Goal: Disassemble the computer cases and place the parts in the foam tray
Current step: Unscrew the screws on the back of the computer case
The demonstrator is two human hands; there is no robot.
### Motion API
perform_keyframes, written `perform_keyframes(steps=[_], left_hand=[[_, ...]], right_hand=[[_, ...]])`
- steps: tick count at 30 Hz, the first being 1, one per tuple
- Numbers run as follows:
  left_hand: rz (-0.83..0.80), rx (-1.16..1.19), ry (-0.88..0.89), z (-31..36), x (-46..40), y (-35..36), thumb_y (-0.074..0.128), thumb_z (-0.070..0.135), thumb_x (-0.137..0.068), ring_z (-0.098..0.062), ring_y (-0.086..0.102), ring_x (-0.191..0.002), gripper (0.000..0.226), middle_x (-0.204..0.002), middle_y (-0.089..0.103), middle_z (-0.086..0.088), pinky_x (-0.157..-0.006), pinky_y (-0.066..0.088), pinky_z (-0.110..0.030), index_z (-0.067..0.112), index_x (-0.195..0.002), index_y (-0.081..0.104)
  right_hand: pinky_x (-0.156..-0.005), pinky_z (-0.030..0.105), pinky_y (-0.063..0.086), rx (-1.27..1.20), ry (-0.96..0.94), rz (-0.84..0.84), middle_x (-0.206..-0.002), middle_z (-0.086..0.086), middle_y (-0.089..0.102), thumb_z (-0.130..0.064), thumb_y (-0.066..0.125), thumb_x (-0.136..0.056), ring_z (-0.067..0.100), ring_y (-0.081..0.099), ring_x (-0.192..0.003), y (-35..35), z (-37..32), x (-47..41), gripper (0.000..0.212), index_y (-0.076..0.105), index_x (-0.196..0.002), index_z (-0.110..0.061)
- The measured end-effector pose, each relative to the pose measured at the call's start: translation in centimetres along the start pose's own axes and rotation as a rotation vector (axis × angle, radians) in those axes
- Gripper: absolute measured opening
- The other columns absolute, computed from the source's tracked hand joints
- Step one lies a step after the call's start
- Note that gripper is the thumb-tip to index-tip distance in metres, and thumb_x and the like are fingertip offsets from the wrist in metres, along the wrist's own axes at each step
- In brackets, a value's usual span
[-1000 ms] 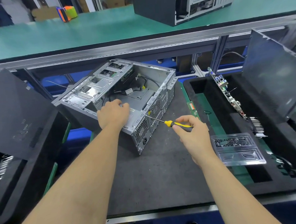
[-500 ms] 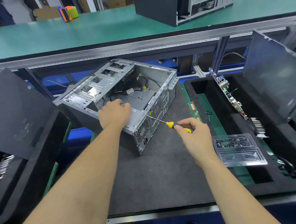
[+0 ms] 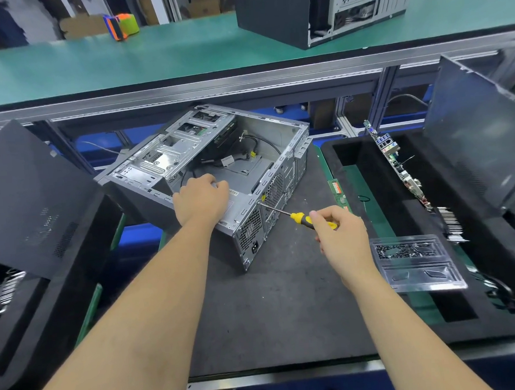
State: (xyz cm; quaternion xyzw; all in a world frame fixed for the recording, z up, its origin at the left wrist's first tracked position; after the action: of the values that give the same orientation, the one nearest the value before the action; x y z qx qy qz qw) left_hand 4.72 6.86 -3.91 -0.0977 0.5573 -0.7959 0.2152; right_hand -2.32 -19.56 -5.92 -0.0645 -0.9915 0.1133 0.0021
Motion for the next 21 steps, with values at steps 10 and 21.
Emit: perform_keyframes(steps=[10,21], left_hand=[[-0.004,-0.008,0.002,-0.01,-0.05,0.06,0.038,0.038,-0.094,-0.031,0.059,-0.108,0.039,-0.118,0.067,-0.009,-0.095,0.036,-0.043,0.026,-0.119,0.067],[-0.005,-0.011,-0.001,0.06,0.01,0.00,0.038,0.038,-0.094,-0.031,0.059,-0.109,0.040,-0.119,0.066,-0.008,-0.096,0.036,-0.043,0.027,-0.119,0.067]], right_hand=[[-0.066,0.025,0.055,-0.095,0.018,-0.029,-0.107,-0.002,0.062,-0.028,0.066,-0.095,0.000,0.066,-0.079,0.33,0.10,0.34,0.006,0.063,-0.097,-0.033],[-0.052,0.031,0.048,-0.039,-0.032,0.012,-0.063,-0.016,0.060,-0.024,0.065,-0.093,0.017,0.052,-0.057,-0.13,-0.11,0.18,0.016,0.068,-0.078,-0.029]])
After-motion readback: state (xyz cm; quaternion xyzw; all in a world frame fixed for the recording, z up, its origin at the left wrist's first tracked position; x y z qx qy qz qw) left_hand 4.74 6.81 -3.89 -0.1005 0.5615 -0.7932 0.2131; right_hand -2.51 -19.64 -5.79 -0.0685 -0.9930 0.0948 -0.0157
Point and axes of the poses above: each hand's wrist, its own x-axis away from the middle knuckle, its own y-axis out of the palm, z = x × y, the point moved 2 cm from there along -x, towards the middle knuckle
